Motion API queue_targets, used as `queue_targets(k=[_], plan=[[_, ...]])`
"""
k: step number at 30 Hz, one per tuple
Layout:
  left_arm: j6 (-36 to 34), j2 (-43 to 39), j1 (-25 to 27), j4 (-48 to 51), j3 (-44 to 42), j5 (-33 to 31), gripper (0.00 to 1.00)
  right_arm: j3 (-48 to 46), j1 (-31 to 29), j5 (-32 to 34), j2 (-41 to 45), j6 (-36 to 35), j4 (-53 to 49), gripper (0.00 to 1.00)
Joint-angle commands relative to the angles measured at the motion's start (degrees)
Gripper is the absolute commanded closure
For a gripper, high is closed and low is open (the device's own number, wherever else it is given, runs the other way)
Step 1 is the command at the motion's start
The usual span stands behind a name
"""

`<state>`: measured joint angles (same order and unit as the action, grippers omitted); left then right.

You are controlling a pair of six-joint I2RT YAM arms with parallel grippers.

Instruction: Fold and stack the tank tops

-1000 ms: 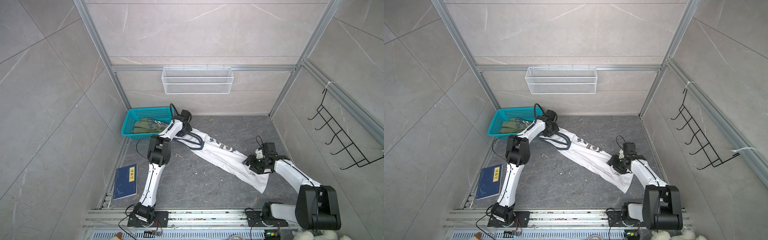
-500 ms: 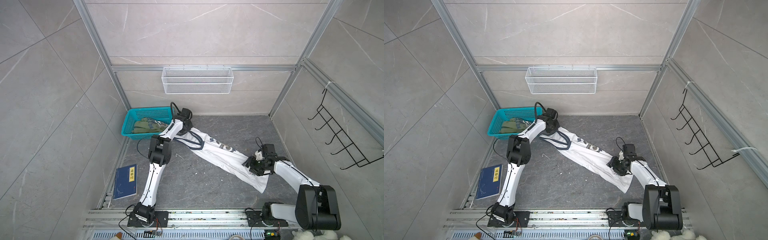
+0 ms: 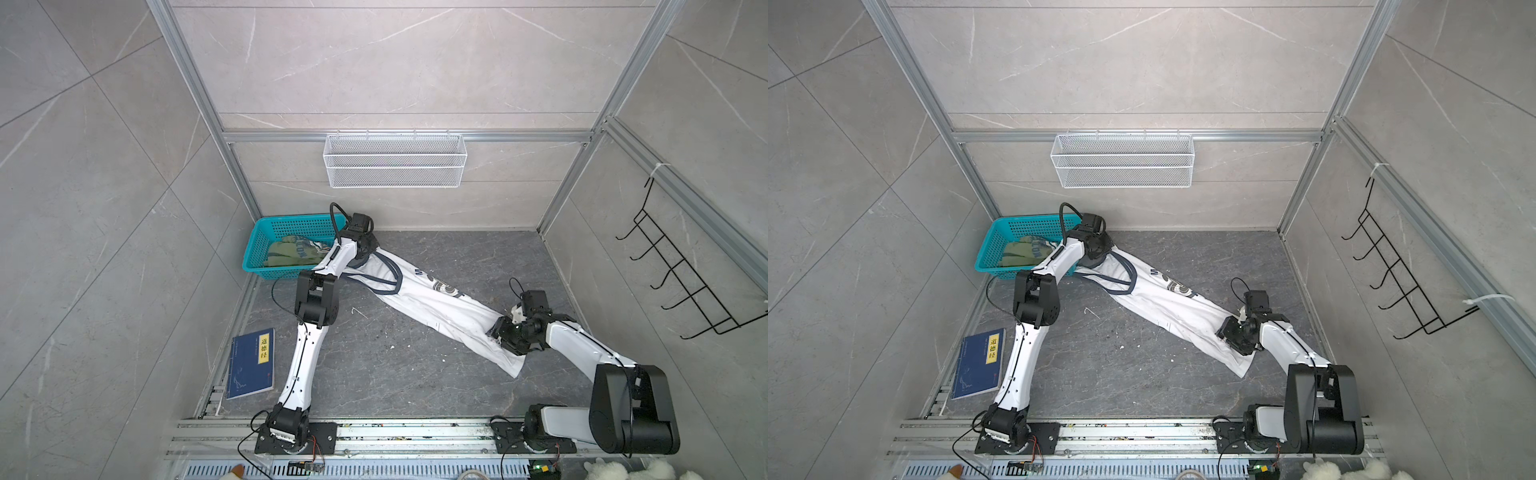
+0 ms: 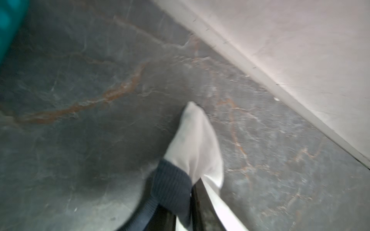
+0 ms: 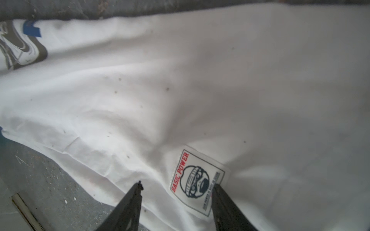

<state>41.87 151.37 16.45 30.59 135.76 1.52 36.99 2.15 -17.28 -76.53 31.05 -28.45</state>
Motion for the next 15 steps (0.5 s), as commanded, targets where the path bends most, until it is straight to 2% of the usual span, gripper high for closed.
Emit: queue_targets(k=[1,4,10,12,15], plan=[[-0.7,0.5,-0.4,0.0,3.8,1.2,0.7,-0.9,-0.3,1.2,0.0,0.0,-0.3,0.41],[-1.9,0.1,-0.6,0.2,5.5,2.5,0.61,-0.7,-0.4,1.2,0.8,0.1,-0.6,0.41],[-3.4,-5.4,-0.1,1.3,3.1,5.4,0.34,0.8,-0.3,2.7,3.2,-1.2,-2.9,0.41],[-4.4,-8.9,0.8,2.5,0.3,4.6,0.28,2.0,-0.3,3.3,3.9,-1.9,-3.8,0.41],[-4.1,-16.1,3.6,1.6,-8.9,2.5,0.25,4.0,-0.4,3.0,3.9,-2.5,-4.4,0.41]])
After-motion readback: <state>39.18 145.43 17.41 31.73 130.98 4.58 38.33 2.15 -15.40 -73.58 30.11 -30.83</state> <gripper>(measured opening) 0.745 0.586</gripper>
